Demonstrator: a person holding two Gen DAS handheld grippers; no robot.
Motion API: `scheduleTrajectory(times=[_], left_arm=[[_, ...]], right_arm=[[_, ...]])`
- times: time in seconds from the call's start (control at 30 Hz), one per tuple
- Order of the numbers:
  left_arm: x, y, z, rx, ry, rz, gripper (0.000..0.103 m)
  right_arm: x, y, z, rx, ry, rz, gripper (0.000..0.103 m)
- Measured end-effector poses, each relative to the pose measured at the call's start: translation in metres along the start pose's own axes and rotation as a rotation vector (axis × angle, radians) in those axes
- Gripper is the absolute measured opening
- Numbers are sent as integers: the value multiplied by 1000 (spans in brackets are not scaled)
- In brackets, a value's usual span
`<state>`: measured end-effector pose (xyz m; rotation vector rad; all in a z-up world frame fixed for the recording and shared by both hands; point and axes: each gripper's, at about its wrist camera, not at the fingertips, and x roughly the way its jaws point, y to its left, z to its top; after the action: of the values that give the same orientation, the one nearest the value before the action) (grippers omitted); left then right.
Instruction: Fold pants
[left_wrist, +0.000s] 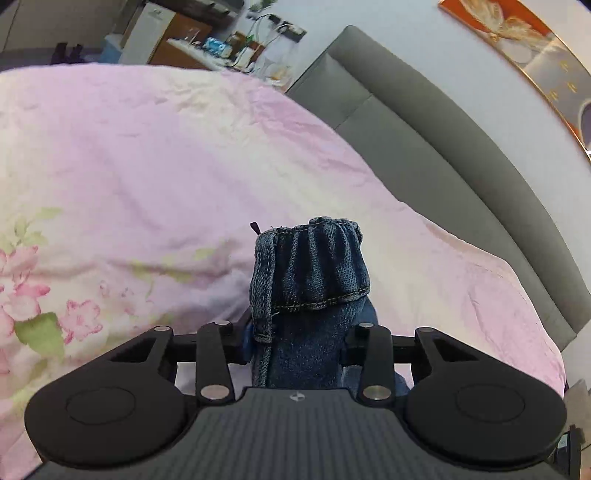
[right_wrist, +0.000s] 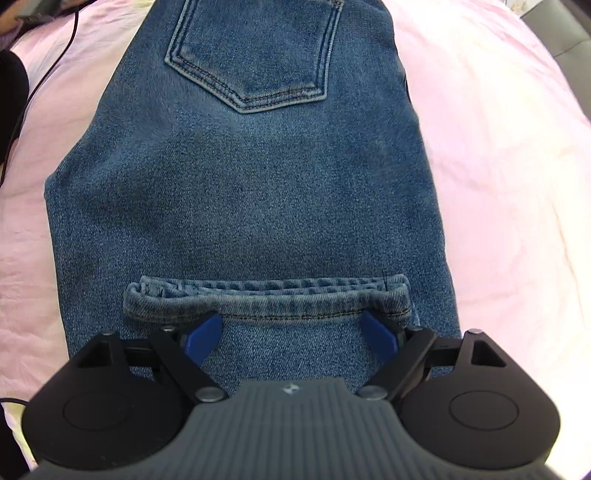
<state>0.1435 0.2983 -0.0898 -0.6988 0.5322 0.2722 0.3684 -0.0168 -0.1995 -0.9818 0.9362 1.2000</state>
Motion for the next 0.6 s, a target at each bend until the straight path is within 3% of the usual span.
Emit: scheduleTrajectory(times=[0.13,0.3,0.47,0.6], left_arm=[[-26,-51,9,129,-7,-42,41],[-51,-130,5,292,-20,-107,38],[-72,-216,-24,495,-44,-185,37],[-84,-275,-65,639,-37,-247,36]], right_arm=[[-27,6,-8,33,-46,-47,77],[-78,9,-49,226,-127,-113,81],[-121,19,-111,457,-166,-187,81],[-142,36,-157,587,-173,-227,80]])
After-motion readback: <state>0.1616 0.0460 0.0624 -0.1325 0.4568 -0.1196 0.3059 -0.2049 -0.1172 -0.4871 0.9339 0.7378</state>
